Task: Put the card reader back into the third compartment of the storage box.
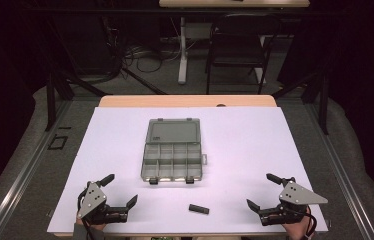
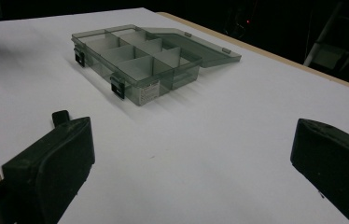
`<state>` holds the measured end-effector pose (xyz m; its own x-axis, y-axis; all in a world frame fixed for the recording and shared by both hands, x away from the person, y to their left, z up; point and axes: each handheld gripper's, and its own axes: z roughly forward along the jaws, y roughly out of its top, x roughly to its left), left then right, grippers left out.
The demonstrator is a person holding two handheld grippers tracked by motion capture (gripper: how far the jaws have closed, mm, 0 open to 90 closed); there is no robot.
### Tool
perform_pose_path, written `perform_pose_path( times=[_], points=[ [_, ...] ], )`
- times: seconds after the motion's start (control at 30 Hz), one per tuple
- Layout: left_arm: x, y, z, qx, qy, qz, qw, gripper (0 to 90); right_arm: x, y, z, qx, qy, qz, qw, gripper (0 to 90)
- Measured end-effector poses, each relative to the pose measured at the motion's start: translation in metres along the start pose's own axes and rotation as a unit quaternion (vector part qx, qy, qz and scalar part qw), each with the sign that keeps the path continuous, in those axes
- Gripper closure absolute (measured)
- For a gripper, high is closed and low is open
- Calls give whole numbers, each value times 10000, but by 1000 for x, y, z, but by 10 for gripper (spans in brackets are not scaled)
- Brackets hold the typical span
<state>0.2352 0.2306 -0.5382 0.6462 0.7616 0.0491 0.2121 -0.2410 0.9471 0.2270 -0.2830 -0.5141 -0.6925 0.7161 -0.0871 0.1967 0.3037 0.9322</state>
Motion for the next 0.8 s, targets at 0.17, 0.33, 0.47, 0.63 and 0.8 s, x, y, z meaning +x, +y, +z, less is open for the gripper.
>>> perform_pose_path(
  times=[0.17,0.33,0.47,0.63,0.8],
  points=[
    [-2,1,2,3,-39,46,10000,0,1,2,3,82,55,-25,9999,0],
    [-2,1,4,38,-93,75,9999,0,4,6,11,250,179,-53,9995,0],
    [-1,1,4,67,-78,66,9999,0,8,13,21,304,328,-88,9990,0],
    [-2,0,6,132,-125,104,9998,0,11,16,28,385,434,-154,9982,0],
    [-1,-1,7,184,-125,103,9997,1,16,21,35,510,586,-198,9968,0]
  ],
)
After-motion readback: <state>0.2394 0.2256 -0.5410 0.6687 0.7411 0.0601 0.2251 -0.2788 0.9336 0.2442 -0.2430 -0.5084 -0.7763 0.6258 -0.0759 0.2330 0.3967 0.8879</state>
